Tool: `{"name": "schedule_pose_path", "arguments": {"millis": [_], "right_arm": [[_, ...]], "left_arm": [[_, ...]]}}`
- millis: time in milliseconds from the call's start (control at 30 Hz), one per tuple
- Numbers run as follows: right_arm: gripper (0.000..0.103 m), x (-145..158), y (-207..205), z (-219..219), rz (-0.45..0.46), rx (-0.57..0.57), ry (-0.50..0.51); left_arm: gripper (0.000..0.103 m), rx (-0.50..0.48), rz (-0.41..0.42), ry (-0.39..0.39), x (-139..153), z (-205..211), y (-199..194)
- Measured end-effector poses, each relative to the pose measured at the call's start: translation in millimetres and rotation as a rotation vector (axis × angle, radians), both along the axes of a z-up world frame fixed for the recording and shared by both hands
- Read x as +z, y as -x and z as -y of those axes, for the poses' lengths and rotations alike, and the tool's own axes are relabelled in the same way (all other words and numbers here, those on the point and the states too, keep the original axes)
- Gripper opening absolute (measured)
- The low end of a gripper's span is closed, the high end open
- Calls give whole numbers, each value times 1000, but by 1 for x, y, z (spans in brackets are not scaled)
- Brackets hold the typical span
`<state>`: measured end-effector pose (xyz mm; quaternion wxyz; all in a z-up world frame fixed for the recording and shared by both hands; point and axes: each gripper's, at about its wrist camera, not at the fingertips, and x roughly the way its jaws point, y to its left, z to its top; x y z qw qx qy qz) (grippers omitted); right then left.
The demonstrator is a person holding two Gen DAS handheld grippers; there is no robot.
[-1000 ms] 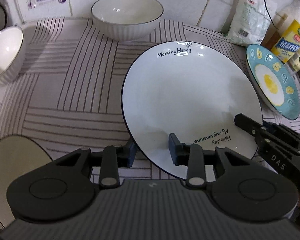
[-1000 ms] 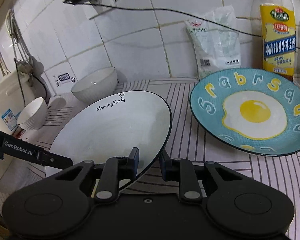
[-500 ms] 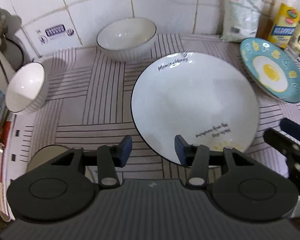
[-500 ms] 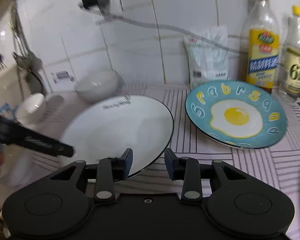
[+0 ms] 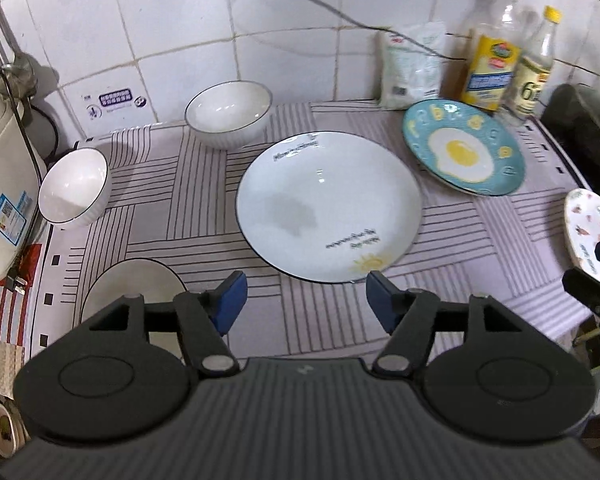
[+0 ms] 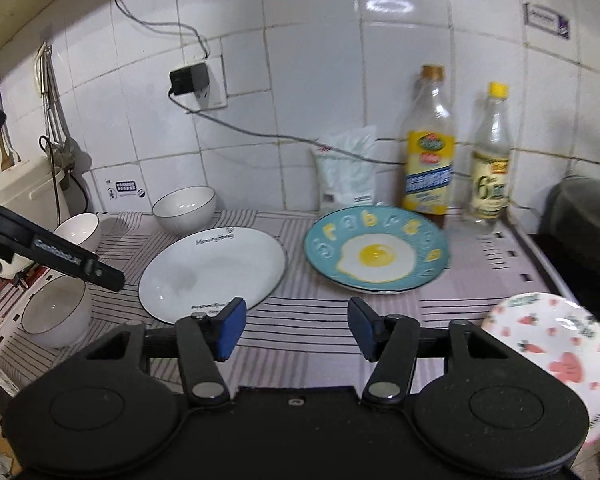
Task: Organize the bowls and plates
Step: 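Lower the white plate onto the cloth and open both grippers, then move both grippers to the pink bunny plate and grasp its rim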
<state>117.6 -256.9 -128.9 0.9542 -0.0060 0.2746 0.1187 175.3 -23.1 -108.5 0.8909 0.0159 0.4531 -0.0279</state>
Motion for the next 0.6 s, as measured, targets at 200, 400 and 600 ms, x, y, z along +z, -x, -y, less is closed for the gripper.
{"name": "schedule_pose_path", "arguments": {"millis": [200, 400, 600], "right_arm": [[67, 11, 25, 17, 26, -31, 63], [80, 19, 47, 33, 57, -52, 135], [90, 6, 54, 57, 69, -98, 192]], "left_arm": [[67, -39, 18, 26, 13, 20, 24], [68, -119, 15, 53, 18, 50, 42], [82, -176, 34, 79, 12, 80, 45]]}}
